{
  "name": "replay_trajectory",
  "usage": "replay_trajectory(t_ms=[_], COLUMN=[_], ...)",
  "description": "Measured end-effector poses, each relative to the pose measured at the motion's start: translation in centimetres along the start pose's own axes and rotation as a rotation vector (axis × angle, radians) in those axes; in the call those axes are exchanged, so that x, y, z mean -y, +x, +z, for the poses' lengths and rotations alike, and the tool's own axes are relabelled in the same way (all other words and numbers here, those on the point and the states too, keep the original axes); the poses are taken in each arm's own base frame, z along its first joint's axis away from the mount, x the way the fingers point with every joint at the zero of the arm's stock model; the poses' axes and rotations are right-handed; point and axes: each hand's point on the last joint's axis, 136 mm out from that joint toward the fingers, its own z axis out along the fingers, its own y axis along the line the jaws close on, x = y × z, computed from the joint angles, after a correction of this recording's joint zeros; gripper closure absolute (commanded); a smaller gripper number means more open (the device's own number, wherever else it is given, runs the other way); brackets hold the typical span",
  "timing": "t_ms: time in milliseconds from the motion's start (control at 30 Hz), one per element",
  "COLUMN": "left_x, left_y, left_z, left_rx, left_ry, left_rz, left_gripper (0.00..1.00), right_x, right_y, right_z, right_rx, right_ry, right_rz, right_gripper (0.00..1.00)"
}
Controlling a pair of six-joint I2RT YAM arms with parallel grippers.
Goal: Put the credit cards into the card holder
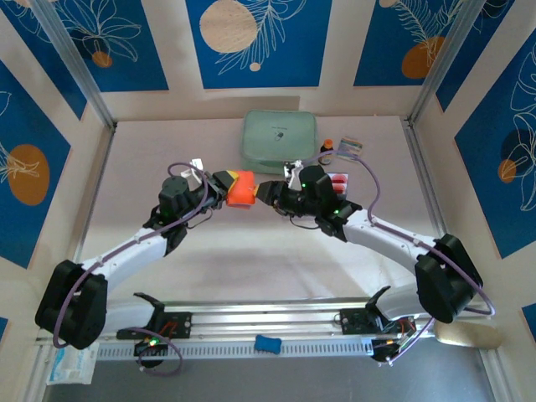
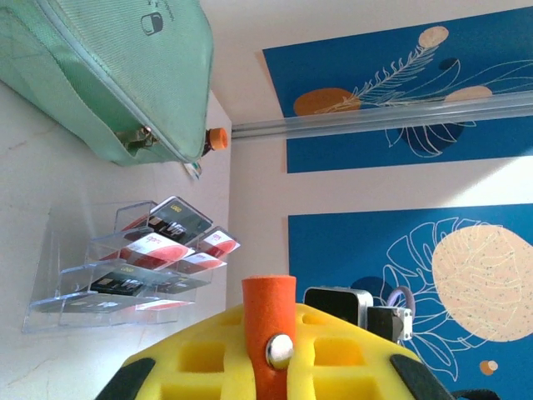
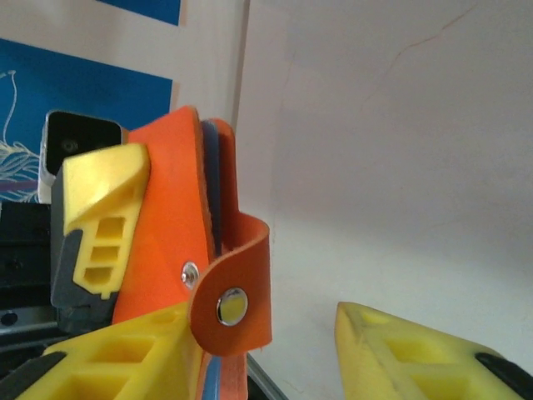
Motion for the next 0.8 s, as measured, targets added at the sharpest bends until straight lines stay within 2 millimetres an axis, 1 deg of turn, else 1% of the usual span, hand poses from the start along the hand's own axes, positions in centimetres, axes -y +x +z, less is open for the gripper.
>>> replay_trajectory(t_ms=[100, 200, 300, 533, 667, 800], left_x=[0.2, 0.4, 0.7, 0.9, 1.2, 1.5], left_y=[0.0, -0.1, -0.2, -0.2, -0.3, -0.6], left_z=[0.0, 0.0, 0.0, 0.2, 0.2, 0.3], left_rx=[0.002, 0.003, 0.006, 0.008, 0.01, 0.022], left_ry=[0.007, 0.017, 0.032, 0.049, 0.067, 0.086], left_rz=[-0.005, -0.014, -0.019, -0.036, -0.042, -0.052], left_gripper=[1.0, 1.0, 1.0, 1.0, 1.0, 1.0], right_x=[0.5, 1.8, 2.1, 0.8, -0.6, -2.0], right_y=[-0.6, -0.6, -0.6, -0.6, -0.5, -1.0], right_z=[-0.1, -0.2, -0.1, 0.3, 0.4, 0.3], right_rx=[0.027, 0.034, 0.034, 0.016, 0.004, 0.012], right_ry=[-0.014, -0.006, -0.013, -0.083, -0.146, -0.216], right_rz=[0.016, 0.046, 0.058, 0.066, 0.066, 0.076], right_gripper=[0.6, 0.62, 0.63, 0.63, 0.63, 0.63])
